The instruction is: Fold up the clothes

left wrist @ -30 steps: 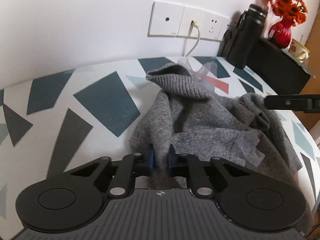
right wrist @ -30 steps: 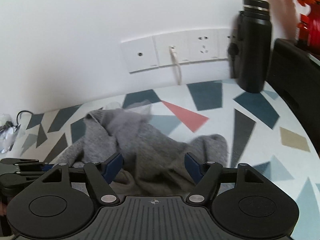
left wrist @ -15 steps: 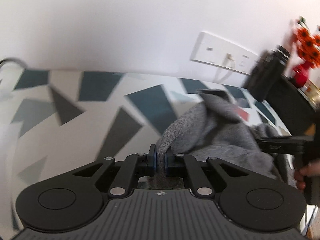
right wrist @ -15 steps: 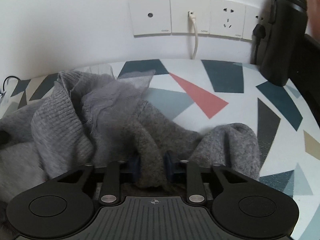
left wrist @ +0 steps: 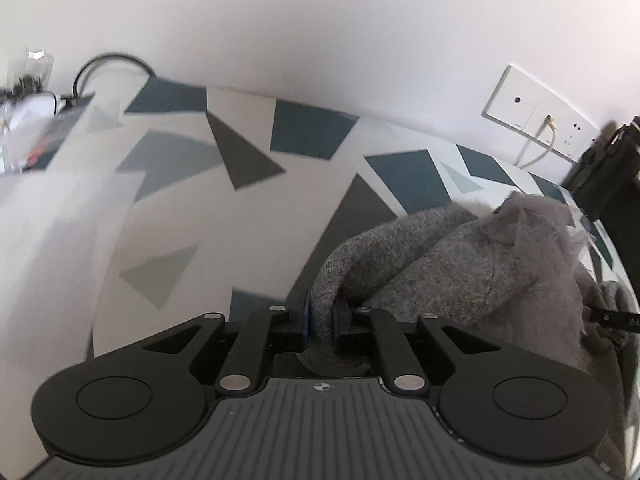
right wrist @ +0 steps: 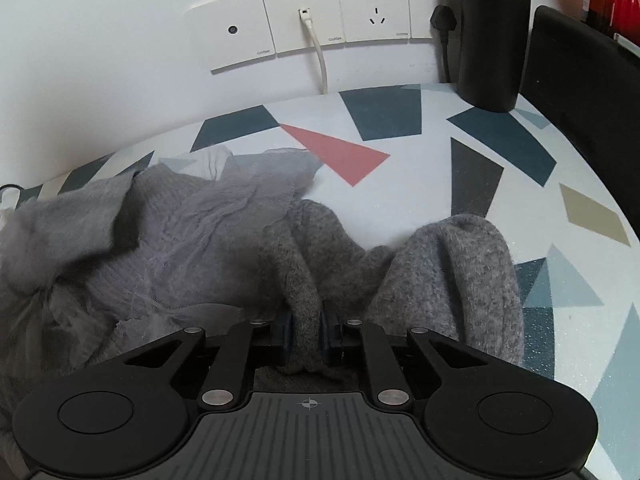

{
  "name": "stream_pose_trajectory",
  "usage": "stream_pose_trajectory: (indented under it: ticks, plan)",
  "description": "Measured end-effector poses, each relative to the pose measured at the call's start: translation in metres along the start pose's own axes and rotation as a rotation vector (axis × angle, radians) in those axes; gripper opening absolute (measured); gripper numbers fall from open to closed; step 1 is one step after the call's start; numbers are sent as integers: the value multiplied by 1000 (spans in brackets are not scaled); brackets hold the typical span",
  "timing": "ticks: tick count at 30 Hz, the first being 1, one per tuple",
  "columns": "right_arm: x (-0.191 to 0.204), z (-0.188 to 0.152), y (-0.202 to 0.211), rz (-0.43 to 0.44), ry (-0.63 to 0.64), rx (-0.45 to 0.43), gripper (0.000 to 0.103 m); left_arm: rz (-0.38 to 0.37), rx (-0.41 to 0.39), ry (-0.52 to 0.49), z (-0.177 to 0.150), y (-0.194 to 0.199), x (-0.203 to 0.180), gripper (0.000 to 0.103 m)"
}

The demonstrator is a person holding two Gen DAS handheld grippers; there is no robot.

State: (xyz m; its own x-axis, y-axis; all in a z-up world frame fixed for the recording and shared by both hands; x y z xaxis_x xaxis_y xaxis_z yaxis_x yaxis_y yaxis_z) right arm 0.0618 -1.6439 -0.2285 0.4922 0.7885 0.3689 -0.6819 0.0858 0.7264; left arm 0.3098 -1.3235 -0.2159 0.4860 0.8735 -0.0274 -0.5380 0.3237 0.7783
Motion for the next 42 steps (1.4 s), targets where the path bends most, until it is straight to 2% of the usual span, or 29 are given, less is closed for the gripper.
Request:
stream_pose_trajectory:
  ticks: [1,3,5,10,13,16,19,20,21,22,27,32,37,39,42]
  plan:
    - [0,0,0,1,3,-1,13,5,-14,-14,5,-1,-3,18]
    - [0,-1,-1,2,14,-3,13,7,-36,-43,19,-7,-9,32]
    - [1,-3,-1,0,31,-4,13,9,-58,-73,32,-12,-15,37]
    - [3,-4,-1,-11,58,-12,14,12,-104,-154,63,-27,-32,40]
    - [4,-5,-1,-13,70,-19,14,-5,-67,-251,70,-49,-49,40]
    - [4,-5,0,-11,75,-24,14,-119,1,-327,66,-61,-73,40]
    - [5,-6,0,-11,72,-31,14,-152,38,-408,56,-68,-93,40]
    - [5,-6,0,-12,73,-32,14,-161,45,-412,53,-69,-96,38]
    - [5,-6,0,-14,74,-33,14,-170,53,-416,51,-70,-100,21]
    - [6,-6,0,-16,75,-34,14,-180,60,-420,48,-71,-103,10]
    - [7,-6,-1,-25,80,-36,15,-135,40,-483,42,-63,-108,7]
    - [10,-6,-4,-47,106,-31,19,-116,31,-471,41,-57,-103,7]
    - [13,-7,-6,-62,129,-29,21,-36,-43,-440,43,-47,-90,3]
    - [12,-6,-7,-63,125,-32,22,0,-89,-387,50,-38,-75,0]
    - [13,-6,-7,-68,126,-31,22,78,-158,-218,66,-22,-33,0]
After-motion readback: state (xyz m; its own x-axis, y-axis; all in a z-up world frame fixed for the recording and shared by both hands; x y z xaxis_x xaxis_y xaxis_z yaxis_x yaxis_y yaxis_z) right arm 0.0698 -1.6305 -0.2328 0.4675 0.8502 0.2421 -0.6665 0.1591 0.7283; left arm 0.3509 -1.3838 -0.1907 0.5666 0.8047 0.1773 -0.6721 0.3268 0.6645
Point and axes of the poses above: each gripper's, at about its wrist camera, not at the fingertips, and y roughly against the way its jaws point, x to its left, z to its top, the point moved 9 cm from there along -y, roughly the way its jaws point, and after that the axes turned 14 degrees about z, right-handed, at the moved point
